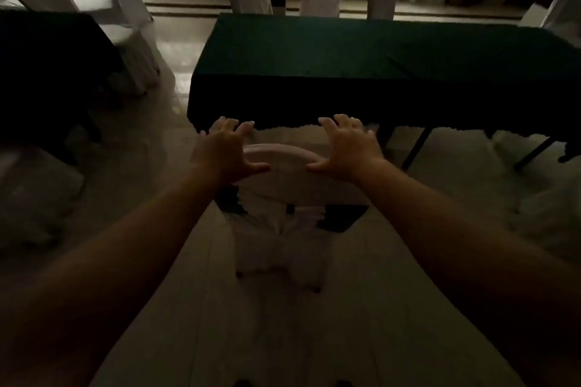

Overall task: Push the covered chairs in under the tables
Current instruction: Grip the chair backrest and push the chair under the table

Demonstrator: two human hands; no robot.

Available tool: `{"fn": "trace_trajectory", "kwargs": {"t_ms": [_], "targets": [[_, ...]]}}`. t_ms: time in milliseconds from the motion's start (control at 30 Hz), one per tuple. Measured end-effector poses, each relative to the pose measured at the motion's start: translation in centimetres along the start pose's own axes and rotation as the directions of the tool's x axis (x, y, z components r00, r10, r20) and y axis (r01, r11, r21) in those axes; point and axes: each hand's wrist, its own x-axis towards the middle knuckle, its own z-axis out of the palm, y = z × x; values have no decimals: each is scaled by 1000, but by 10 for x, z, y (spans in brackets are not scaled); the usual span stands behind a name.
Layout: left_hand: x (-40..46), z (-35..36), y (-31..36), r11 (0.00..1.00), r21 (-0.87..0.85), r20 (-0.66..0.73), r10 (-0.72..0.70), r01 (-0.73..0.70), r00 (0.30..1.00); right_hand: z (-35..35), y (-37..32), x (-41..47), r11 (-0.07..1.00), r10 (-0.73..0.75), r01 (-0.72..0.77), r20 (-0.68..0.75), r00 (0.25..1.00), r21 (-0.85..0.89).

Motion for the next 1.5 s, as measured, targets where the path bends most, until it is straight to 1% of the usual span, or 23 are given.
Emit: {"fn": "trace_trajectory", "kwargs": {"t_ms": [33, 67, 133, 167, 200, 233, 267, 367, 467, 600, 700, 800, 900, 933, 1000, 1033, 1100, 1233, 1367, 1500], "targets": [[-1, 9, -1, 1000, -25, 46, -9, 10, 999, 10, -2, 0, 1000, 14, -14, 19, 1000, 5], [0, 19, -3, 998, -60, 59, -17, 21, 998, 20, -3, 2, 1000, 27, -27, 23, 999, 11], [-3, 44, -8, 993, -116, 124, -19, 34, 992, 50, -1, 0, 999, 27, -30, 78, 997, 40], [-2, 51, -10, 997, -79, 143, 26, -15, 989, 61, -1, 0, 997, 14, -20, 89, 996, 71], [0, 57, -12, 995, -2, 153, 99, -100, 983, 71, -1, 2, 995, 6, -14, 89, 996, 94], [2, 58, -14, 983, 60, 153, 163, -174, 975, 77, 0, 3, 993, 1, -8, 67, 998, 114], [4, 58, -17, 974, 86, 159, 192, -208, 968, 81, 2, 5, 993, -3, -1, 39, 999, 119], [10, 55, -19, 966, 135, 180, 197, -223, 964, 91, 5, 11, 992, -19, 18, 13, 1000, 122], [12, 60, -25, 936, 186, 134, 279, -300, 951, 94, 6, 15, 992, -19, 17, 14, 1000, 128], [14, 67, -32, 952, 131, 94, 266, -277, 959, 94, 3, 16, 991, -14, 15, -5, 1000, 129], [18, 70, -39, 989, -23, 41, 147, -146, 988, 92, -2, 16, 991, -14, 17, -24, 1000, 130], [20, 73, -42, 983, 5, 5, 181, -181, 983, 90, -7, 17, 990, -14, 20, -50, 999, 139], [23, 71, -41, 982, -172, -18, 78, -80, 997, 88, -9, 22, 990, -7, 13, -47, 999, 140], [25, 73, -40, 978, -204, -2, 55, -54, 999, 87, -8, 24, 992, -5, 11, -49, 999, 127], [31, 74, -41, 981, -189, 55, 60, -49, 997, 85, -8, 29, 994, 5, 1, -59, 998, 111], [32, 74, -39, 977, -211, 65, 48, -33, 997, 85, -6, 32, 995, 5, 1, -63, 998, 101], [37, 70, -38, 952, -306, 49, -11, 25, 999, 84, -3, 40, 997, 9, -5, -69, 998, 72], [55, 66, -34, 946, -320, 16, -38, 41, 999, 78, 6, 61, 999, 18, -14, -89, 996, 41], [89, 65, -31, 939, -337, 3, -67, 64, 998, 71, 22, 92, 998, -6, 13, -117, 993, 56], [128, 65, -17, 938, -336, 15, -90, 89, 996, 59, 48, 128, 997, -30, 38, -113, 993, 69]]}}
